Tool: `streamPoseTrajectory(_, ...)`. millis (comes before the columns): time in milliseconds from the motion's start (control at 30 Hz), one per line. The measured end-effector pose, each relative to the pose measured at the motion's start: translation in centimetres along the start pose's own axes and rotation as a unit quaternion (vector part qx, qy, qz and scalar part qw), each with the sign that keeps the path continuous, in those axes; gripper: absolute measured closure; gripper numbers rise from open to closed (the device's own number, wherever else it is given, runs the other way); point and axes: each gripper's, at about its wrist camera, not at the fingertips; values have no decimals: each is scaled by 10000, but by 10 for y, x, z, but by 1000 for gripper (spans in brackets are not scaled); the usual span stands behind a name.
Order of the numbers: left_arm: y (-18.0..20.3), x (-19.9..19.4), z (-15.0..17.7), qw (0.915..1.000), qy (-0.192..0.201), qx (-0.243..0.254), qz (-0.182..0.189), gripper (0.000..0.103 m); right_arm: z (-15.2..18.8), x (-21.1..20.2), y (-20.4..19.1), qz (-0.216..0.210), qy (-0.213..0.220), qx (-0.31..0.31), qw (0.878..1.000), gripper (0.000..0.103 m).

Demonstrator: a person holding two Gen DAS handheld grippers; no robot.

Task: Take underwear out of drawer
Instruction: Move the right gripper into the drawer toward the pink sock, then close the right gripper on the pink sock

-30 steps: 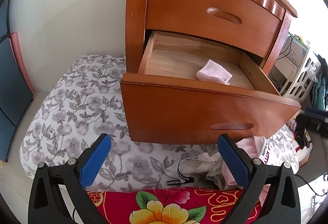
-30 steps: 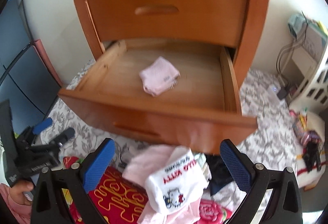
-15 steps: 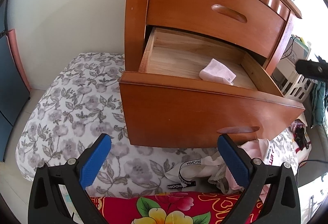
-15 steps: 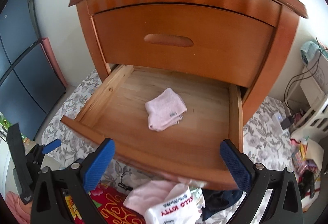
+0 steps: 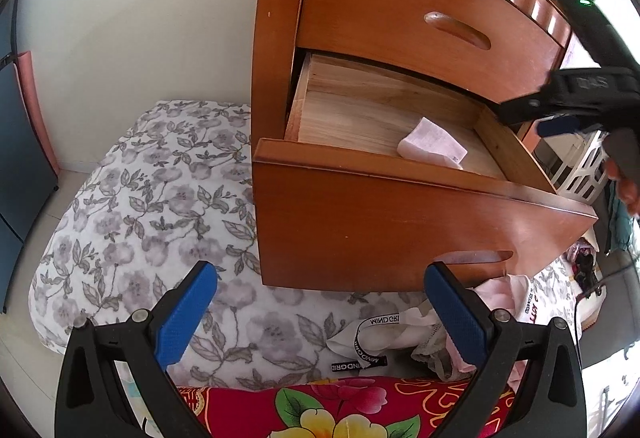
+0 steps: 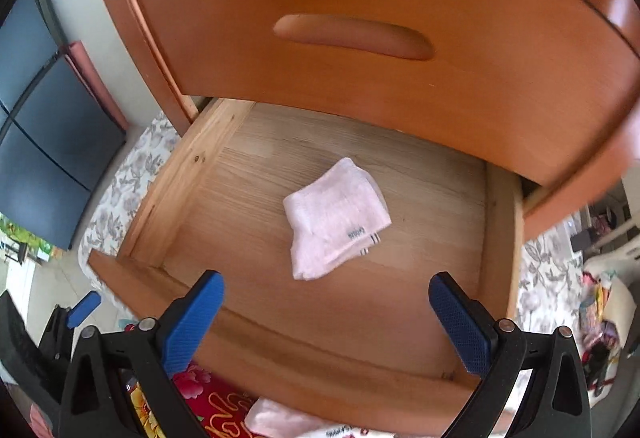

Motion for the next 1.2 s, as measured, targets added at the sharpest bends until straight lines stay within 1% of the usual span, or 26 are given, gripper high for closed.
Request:
streamPoseTrajectory(167,-5,-1,0,9999,47,-85,-30,0,-20,40,-16,117,-488,-463,9977,0)
streamPoseTrajectory(267,-7,-2,0,9999,65,-102,-41,0,-24,58,-23,166,-743,-604,9953,1)
streamPoseTrajectory(467,-11,0,0,9998,55,-164,-34,0,-26,73,-39,281,-909,-994,9905,2)
streamPoseTrajectory(633,-12,1,0,9998,48,-174,-10,0,-21,85,-56,527,-1034,-1412,9831,4)
streamPoseTrajectory(667,-12,1,0,9998,48,-180,-8,0,-20,87,-60,563,-1035,-1494,9817,9)
streamPoseTrajectory(700,-12,1,0,9998,47,-183,-9,0,-19,88,-61,582,-1052,-1554,9805,16)
streamPoseTrajectory(733,-12,2,0,9998,40,-197,-9,0,-18,90,-64,589,-1073,-1623,9791,20)
streamPoseTrajectory(800,-13,2,0,9998,39,-213,-15,0,-16,92,-67,570,-1109,-1699,9775,32)
streamPoseTrajectory(833,-14,2,0,9997,48,-225,-18,0,-15,93,-68,526,-1129,-1729,9770,36)
streamPoseTrajectory(900,-16,2,-1,9997,60,-252,-27,0,-13,94,-68,473,-1142,-1779,9763,58)
streamPoseTrajectory(967,-17,2,-1,9996,69,-281,-45,0,-11,95,-68,491,-1148,-1787,9759,68)
streamPoseTrajectory(1033,-17,2,-1,9995,68,-293,-38,0,-9,94,-64,529,-1115,-1735,9771,75)
streamPoseTrajectory(1067,-18,2,-1,9995,67,-292,-34,0,-8,93,-63,527,-1097,-1716,9776,83)
streamPoseTrajectory(1100,-17,2,-1,9996,62,-288,-32,0,-9,93,-60,519,-1081,-1695,9782,88)
streamPoseTrajectory(1200,-16,2,-1,9996,54,-273,-26,0,-7,87,-55,569,-974,-1674,9794,90)
Point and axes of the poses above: each gripper's, at about its wrist camera, not at the fingertips, and x roughly the way its jaws point, y to its right, z to its underside, and after that the axes turned 14 degrees about z, right-handed
